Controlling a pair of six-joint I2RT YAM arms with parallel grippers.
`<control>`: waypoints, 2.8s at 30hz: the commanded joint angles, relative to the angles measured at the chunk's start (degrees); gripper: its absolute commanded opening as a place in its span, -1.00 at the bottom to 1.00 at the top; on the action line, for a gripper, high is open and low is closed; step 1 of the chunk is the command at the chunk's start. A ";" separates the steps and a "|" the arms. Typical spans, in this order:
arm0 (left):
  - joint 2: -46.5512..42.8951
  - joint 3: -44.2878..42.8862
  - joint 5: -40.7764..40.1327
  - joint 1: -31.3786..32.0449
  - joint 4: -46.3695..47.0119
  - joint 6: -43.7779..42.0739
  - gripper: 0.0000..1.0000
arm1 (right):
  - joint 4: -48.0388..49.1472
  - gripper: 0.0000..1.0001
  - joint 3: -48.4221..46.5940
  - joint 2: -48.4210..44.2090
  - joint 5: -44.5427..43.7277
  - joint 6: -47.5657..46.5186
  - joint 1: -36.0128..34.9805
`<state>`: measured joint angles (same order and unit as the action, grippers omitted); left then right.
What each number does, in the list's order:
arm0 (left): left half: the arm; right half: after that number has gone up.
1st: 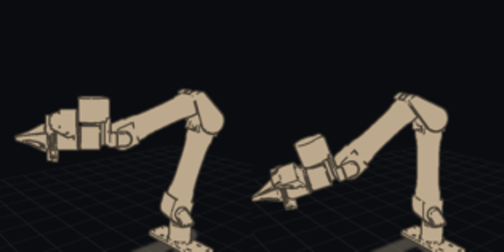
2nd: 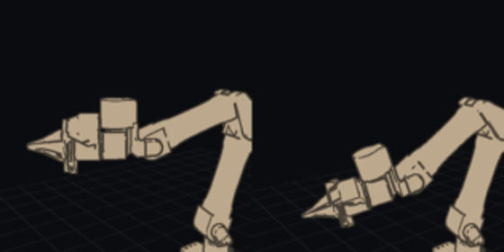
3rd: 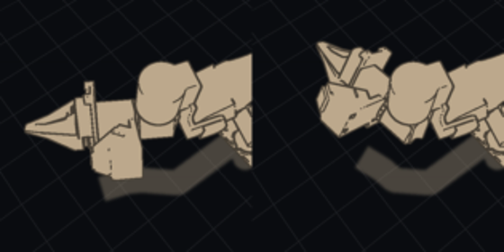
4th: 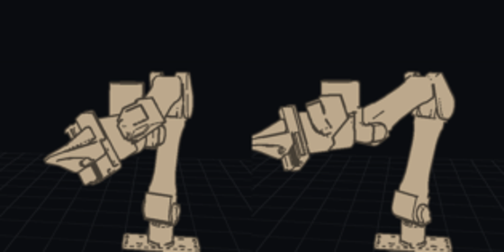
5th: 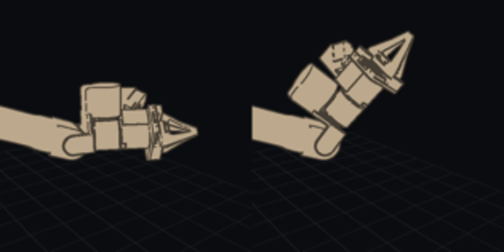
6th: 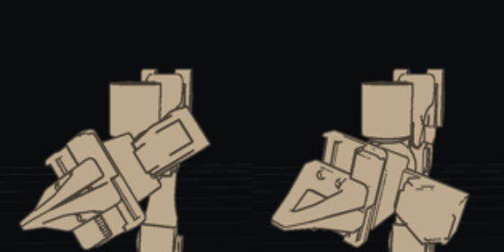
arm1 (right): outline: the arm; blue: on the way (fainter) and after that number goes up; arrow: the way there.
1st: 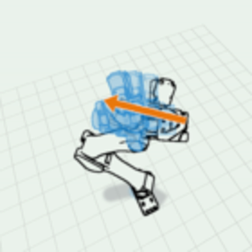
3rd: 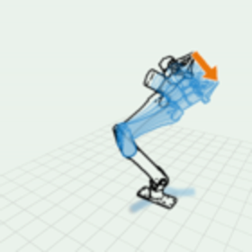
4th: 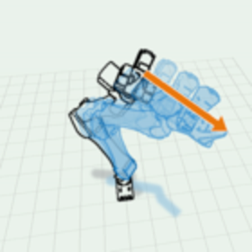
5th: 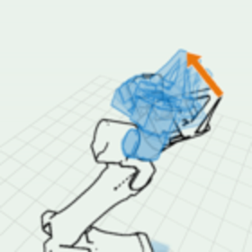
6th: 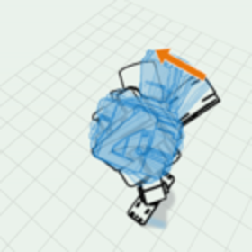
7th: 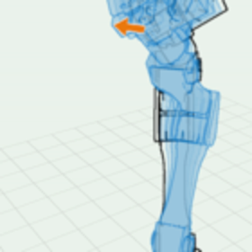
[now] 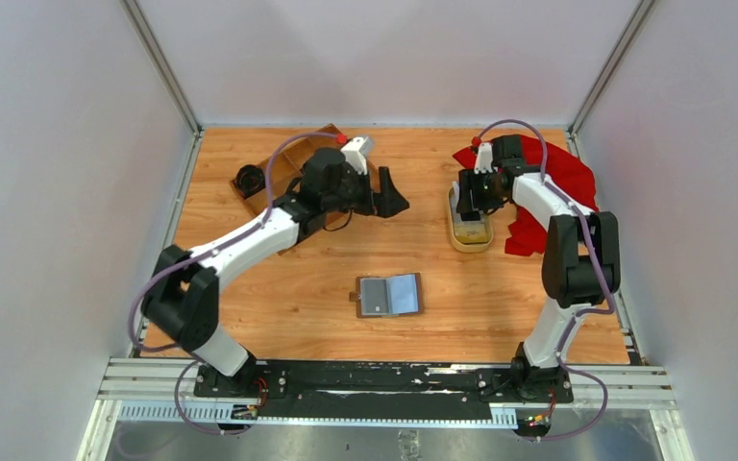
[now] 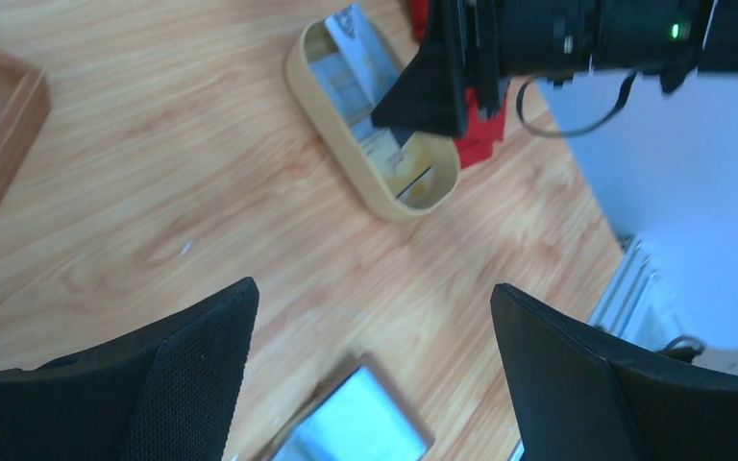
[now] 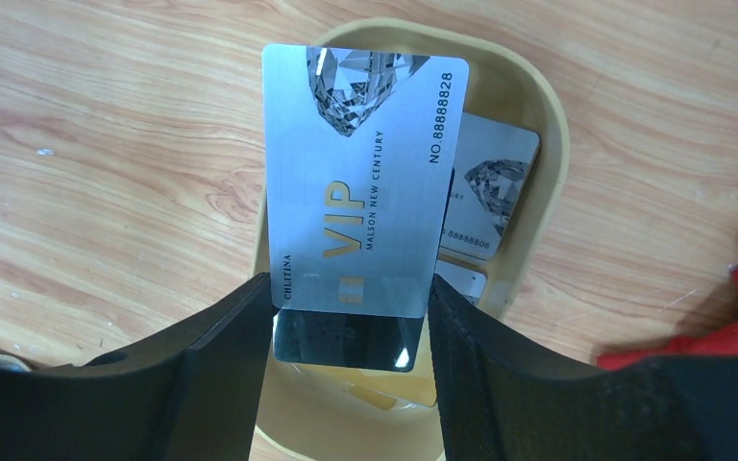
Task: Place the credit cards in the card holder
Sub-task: Pick up the credit card from the storage box, then place the credit card in the storage box.
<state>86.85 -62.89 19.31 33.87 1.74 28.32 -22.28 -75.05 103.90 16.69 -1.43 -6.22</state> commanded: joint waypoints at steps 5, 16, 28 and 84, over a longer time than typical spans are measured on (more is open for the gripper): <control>17.91 -15.24 4.81 -0.21 6.96 11.31 0.84 | 2.02 -0.12 2.04 -3.47 5.10 -2.44 1.05; 38.27 -33.57 9.28 -0.24 8.41 17.40 0.57 | 2.36 -0.14 2.72 -4.58 8.01 -2.13 1.81; 52.19 -46.53 13.55 -0.28 11.12 24.94 0.31 | 2.51 -0.14 2.94 -4.86 9.63 -1.73 2.37; 34.03 -35.40 16.49 1.17 15.14 6.88 -1.00 | -3.18 0.90 10.17 -32.84 7.93 -24.93 4.54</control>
<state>133.47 -106.00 33.34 35.16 15.38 42.89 -24.08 -68.42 81.60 23.77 -15.53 -2.63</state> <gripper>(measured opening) 0.006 0.943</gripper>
